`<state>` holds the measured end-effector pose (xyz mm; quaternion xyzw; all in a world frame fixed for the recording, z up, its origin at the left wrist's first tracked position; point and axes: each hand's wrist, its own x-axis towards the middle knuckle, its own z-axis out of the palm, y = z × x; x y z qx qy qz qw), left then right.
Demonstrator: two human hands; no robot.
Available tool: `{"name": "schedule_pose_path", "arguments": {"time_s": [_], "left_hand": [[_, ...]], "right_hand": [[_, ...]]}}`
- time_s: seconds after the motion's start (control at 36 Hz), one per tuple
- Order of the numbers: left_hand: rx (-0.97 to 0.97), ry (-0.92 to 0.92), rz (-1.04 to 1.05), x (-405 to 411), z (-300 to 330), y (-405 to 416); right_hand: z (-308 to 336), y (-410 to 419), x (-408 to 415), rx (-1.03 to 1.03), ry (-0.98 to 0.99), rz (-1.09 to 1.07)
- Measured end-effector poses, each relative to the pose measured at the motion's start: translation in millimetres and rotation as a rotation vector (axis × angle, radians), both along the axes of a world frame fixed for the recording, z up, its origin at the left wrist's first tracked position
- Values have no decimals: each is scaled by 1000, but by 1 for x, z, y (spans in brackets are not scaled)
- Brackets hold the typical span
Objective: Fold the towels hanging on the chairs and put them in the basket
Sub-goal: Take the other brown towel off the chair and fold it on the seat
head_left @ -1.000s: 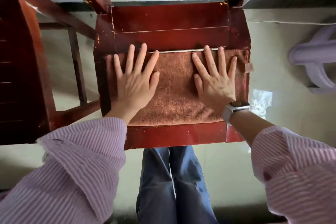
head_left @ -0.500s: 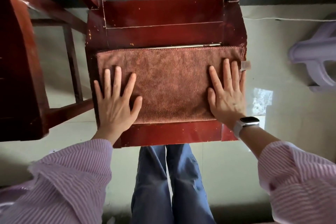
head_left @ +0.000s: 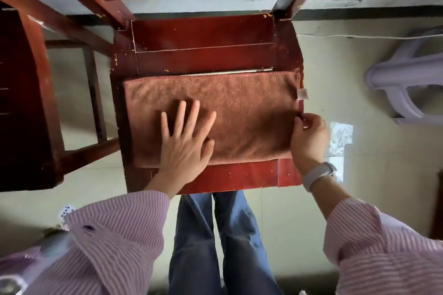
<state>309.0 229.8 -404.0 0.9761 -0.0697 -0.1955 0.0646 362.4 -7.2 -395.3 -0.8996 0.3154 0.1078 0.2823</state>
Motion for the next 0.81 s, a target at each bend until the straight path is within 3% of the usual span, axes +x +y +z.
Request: {"name": "schedule_pose_path", "arguments": {"time_s": [0.33, 0.42, 0.56, 0.67, 0.81], "left_hand": [[32, 94, -18, 2, -1, -2], [22, 128, -21, 4, 3, -2], [-102, 141, 28, 10, 13, -2], [-411, 142, 293, 16, 30, -4], [-929, 342, 973, 21, 65, 0]], "right_hand": [[7, 6, 18, -20, 259, 44], [15, 9, 19, -37, 246, 58], [33, 11, 17, 161, 185, -33], [60, 15, 26, 340, 211, 4], [89, 55, 31, 480, 244, 210]]}}
